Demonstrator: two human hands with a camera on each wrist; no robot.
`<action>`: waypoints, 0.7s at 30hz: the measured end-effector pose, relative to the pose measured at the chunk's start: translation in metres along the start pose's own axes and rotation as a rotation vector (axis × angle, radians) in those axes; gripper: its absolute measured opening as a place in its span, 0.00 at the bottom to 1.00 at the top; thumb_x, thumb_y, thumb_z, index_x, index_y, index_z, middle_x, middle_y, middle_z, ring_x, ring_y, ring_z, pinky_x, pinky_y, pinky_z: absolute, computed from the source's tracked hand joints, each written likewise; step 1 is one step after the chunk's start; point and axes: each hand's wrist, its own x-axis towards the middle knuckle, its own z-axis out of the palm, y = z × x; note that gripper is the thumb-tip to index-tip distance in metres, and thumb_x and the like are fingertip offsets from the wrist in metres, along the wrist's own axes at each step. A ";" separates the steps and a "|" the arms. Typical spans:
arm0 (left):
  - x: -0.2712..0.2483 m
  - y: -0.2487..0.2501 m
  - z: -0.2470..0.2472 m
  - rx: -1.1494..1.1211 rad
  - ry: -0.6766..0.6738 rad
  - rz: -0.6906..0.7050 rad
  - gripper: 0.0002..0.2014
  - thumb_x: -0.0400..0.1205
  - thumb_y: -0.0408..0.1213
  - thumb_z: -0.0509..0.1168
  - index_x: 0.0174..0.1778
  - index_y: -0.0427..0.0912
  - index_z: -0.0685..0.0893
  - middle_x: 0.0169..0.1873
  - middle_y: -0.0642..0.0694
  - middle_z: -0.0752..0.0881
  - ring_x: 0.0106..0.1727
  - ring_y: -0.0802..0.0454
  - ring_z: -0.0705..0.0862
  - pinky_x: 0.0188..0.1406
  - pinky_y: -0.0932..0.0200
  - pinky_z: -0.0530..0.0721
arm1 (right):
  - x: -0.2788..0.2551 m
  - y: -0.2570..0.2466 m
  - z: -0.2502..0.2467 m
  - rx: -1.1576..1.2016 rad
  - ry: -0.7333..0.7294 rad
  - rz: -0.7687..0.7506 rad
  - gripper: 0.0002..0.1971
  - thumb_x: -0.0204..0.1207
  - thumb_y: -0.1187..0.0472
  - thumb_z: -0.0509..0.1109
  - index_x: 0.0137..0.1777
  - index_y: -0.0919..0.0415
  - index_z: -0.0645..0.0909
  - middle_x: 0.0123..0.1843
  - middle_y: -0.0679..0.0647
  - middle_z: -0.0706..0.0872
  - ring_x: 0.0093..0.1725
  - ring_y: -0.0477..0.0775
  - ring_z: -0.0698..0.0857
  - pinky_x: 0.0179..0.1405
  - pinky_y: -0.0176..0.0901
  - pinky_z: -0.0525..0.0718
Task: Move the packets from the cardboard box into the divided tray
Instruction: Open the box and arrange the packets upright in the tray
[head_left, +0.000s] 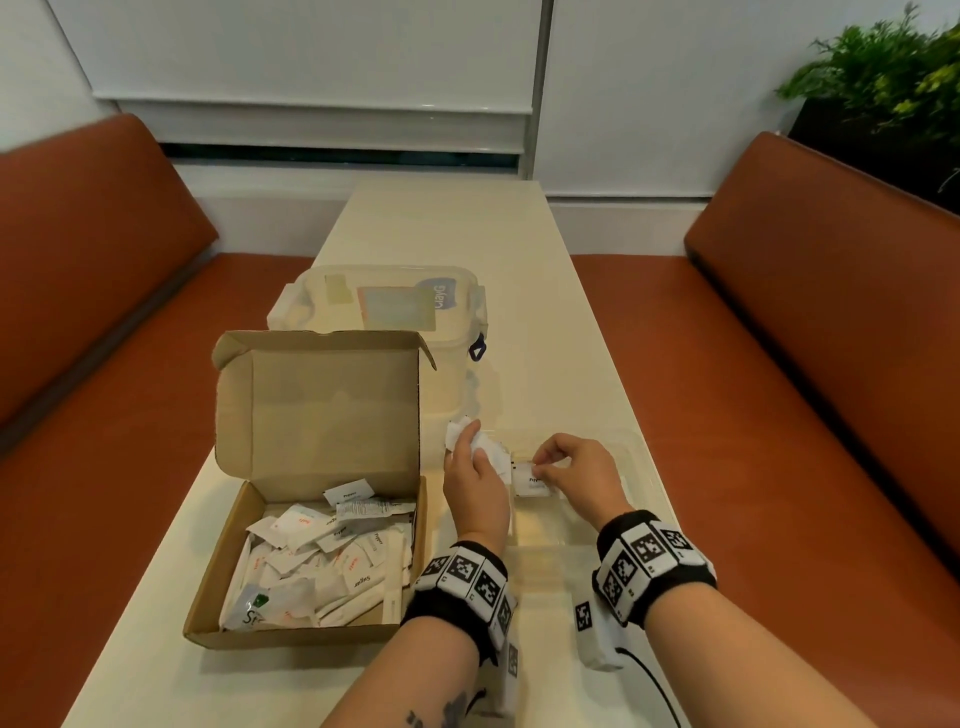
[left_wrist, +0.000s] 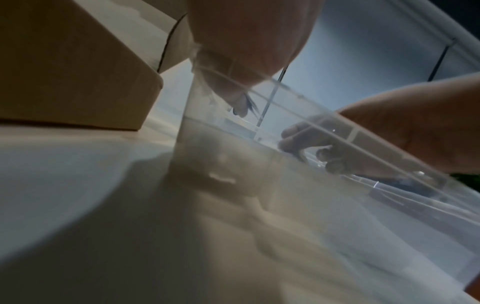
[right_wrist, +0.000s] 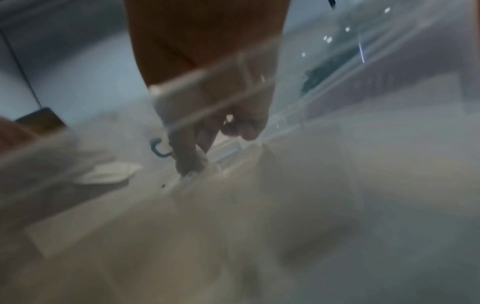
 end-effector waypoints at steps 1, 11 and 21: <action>0.000 -0.001 0.000 -0.001 0.000 -0.002 0.19 0.87 0.27 0.52 0.71 0.44 0.78 0.73 0.42 0.75 0.73 0.50 0.72 0.63 0.73 0.65 | 0.000 0.003 0.004 -0.003 0.009 0.007 0.09 0.67 0.66 0.77 0.34 0.51 0.83 0.39 0.49 0.87 0.50 0.52 0.82 0.46 0.42 0.78; -0.001 0.002 -0.001 -0.020 -0.029 -0.013 0.20 0.86 0.25 0.52 0.70 0.43 0.79 0.72 0.42 0.76 0.73 0.48 0.73 0.69 0.63 0.68 | 0.003 0.012 0.010 -0.256 0.008 -0.138 0.07 0.69 0.61 0.76 0.44 0.52 0.83 0.44 0.43 0.80 0.50 0.48 0.72 0.40 0.36 0.65; -0.002 0.004 -0.005 -0.033 -0.110 -0.029 0.20 0.85 0.24 0.52 0.69 0.43 0.79 0.73 0.44 0.75 0.75 0.49 0.72 0.69 0.66 0.67 | -0.001 0.011 0.014 -0.671 -0.060 -0.297 0.08 0.77 0.57 0.68 0.52 0.51 0.86 0.53 0.49 0.82 0.54 0.54 0.72 0.49 0.40 0.72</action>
